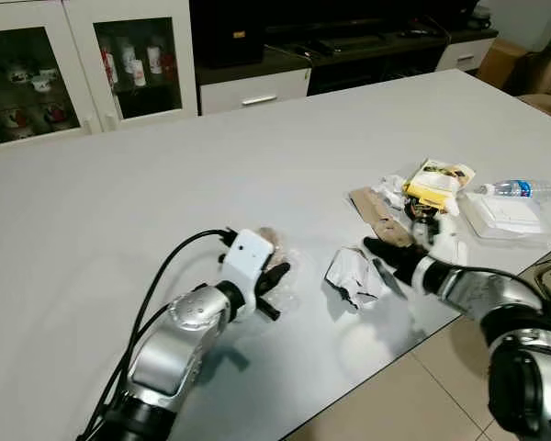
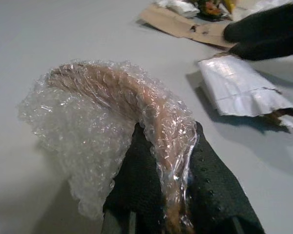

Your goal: Picking trash to rubbish bin

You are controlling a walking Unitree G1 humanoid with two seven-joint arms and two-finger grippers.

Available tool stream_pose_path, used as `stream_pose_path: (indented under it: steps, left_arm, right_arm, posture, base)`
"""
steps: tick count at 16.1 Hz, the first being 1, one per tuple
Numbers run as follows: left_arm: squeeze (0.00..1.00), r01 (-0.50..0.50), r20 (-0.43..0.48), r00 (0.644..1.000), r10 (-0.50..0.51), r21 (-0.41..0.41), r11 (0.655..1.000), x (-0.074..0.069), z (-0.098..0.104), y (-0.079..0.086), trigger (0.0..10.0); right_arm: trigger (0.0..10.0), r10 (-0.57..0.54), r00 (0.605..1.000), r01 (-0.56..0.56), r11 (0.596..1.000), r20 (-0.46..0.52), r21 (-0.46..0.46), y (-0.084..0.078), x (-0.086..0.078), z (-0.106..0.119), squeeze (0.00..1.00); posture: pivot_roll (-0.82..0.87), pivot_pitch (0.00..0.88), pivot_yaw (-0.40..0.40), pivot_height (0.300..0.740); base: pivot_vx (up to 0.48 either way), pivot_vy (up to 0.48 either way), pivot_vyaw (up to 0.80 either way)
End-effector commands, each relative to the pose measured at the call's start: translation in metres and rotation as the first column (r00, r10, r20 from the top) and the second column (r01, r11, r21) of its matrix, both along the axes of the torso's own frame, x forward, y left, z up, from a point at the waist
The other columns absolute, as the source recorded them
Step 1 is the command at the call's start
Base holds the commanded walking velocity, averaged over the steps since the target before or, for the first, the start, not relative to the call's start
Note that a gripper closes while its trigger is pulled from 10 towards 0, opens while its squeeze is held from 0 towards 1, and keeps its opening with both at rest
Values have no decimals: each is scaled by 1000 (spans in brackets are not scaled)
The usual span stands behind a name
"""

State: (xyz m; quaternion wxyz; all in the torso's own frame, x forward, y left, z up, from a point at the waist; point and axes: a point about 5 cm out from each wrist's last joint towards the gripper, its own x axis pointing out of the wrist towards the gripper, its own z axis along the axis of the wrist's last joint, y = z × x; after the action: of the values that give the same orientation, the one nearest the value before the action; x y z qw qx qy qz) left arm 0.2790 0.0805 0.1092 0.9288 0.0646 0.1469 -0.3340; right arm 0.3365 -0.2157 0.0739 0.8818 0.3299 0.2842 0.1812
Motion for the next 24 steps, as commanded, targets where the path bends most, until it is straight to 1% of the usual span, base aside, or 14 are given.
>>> stream_pose_path:
  steps: [1,2,3,4,5,7,8,11,17,18,19,20,21,24]
  left_arm:
    - [0,44,14,999,-44,-5,999,2,4,-11,10000]
    - [0,63,10,998,-63,0,998,1,4,-14,10000]
    - [0,70,9,997,-70,2,998,1,4,-15,10000]
    - [0,74,7,997,-74,-2,997,0,3,-17,10000]
    - [0,78,17,997,-78,4,997,0,4,-18,10000]
    - [0,61,14,998,-61,4,998,1,3,-16,10000]
    - [0,63,12,998,-63,17,998,1,2,-14,10000]
    - [0,64,15,998,-64,28,998,1,1,-13,10000]
    - [0,68,12,998,-68,26,997,0,0,-16,10000]
    - [0,67,12,998,-67,25,997,1,0,-16,10000]
    - [0,66,12,998,-66,25,998,1,0,-16,10000]
    - [0,65,11,998,-66,25,998,1,0,-16,10000]
    - [0,64,11,998,-64,24,998,1,0,-16,10000]
    - [0,63,12,998,-63,26,998,1,0,-15,10000]
  right_arm:
    - [10000,43,999,-45,997,-31,-57,2,-4,-8,1000]
    - [10000,75,997,-76,997,-37,-30,9,-5,-9,718]
    - [10000,88,995,-89,996,-36,-13,13,-5,-9,227]
    - [10000,99,995,-98,995,-33,24,19,-4,-8,0]
    - [10000,94,995,-93,995,-32,29,22,-3,-8,0]
    - [10000,106,994,-102,990,-35,93,31,-2,-8,0]
    - [10000,106,994,-101,982,-21,162,36,-2,-5,0]
    - [10000,130,991,-123,966,-18,226,41,-3,-3,0]
    - [10000,262,963,-245,948,-59,200,43,-15,-11,0]
    - [7882,262,963,-245,948,-62,202,43,-15,-11,0]
    - [3137,256,965,-238,949,-63,208,43,-15,-11,0]
    - [353,254,965,-236,948,-63,214,43,-15,-11,0]
    - [0,258,964,-239,944,-56,228,44,-15,-10,0]
    - [0,266,963,-247,938,-50,242,46,-14,-9,0]
  posture:
    - [-37,0,-91,740]
    - [-37,0,-91,740]
    - [-37,0,-91,740]
    - [-33,0,-96,740]
    - [-33,0,-96,740]
    - [-33,0,-100,740]
    - [-32,0,-101,740]
    - [-34,0,-100,740]
    - [-41,0,-99,740]
    - [-42,0,-101,740]
    - [-41,0,-101,740]
    - [-41,0,-101,740]
    - [-40,0,-100,740]
    - [-39,0,-100,740]
  base:
    - [0,0,0]
    - [0,0,0]
    - [0,0,0]
    - [0,0,0]
    - [0,0,0]
    - [0,0,0]
    - [0,0,0]
    - [0,0,0]
    - [0,0,0]
    - [0,0,0]
    - [0,0,0]
    - [0,0,0]
    - [0,0,0]
    - [0,0,0]
